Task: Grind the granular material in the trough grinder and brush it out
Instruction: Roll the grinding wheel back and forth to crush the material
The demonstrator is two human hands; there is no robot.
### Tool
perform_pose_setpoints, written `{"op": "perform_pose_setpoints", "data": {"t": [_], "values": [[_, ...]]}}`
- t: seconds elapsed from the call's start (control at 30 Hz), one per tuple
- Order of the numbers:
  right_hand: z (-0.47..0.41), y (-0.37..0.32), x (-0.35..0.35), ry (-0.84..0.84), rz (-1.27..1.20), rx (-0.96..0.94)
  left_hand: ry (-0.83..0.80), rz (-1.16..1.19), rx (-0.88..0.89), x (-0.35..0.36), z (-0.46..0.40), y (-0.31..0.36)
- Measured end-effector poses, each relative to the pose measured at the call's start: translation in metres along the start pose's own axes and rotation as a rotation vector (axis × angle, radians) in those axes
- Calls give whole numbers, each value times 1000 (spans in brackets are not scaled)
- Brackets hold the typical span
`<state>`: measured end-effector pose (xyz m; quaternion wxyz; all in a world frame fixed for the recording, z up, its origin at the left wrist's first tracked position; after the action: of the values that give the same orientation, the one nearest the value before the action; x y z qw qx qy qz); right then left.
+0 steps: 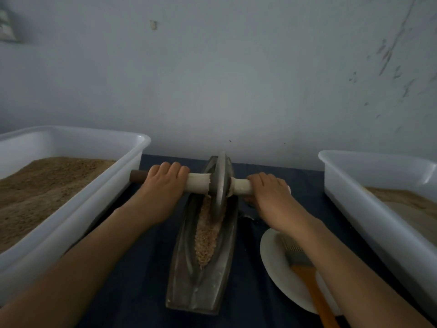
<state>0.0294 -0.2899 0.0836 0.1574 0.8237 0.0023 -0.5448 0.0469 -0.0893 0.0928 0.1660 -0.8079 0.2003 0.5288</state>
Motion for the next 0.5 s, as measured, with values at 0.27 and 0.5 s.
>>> {"op": "perform_pose_setpoints", "data": {"t": [0.27, 0.5], "values": [[22, -16, -32, -321, -37, -126, -383, 138, 47, -17, 22, -1], [38, -19, -50, -526, -161, -174, -545, 205, 64, -27, 30, 1]]}}
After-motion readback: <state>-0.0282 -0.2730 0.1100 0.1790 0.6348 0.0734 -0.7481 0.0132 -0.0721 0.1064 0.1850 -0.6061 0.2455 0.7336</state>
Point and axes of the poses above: each hand's wrist, its own z-axis away from the middle knuckle, its own x-axis out of the palm, y = z × x, the point moved 5 cm from there along -z, towards the middle knuckle, and after that the axes turned 13 degrees about z, right-handed, at the moved point
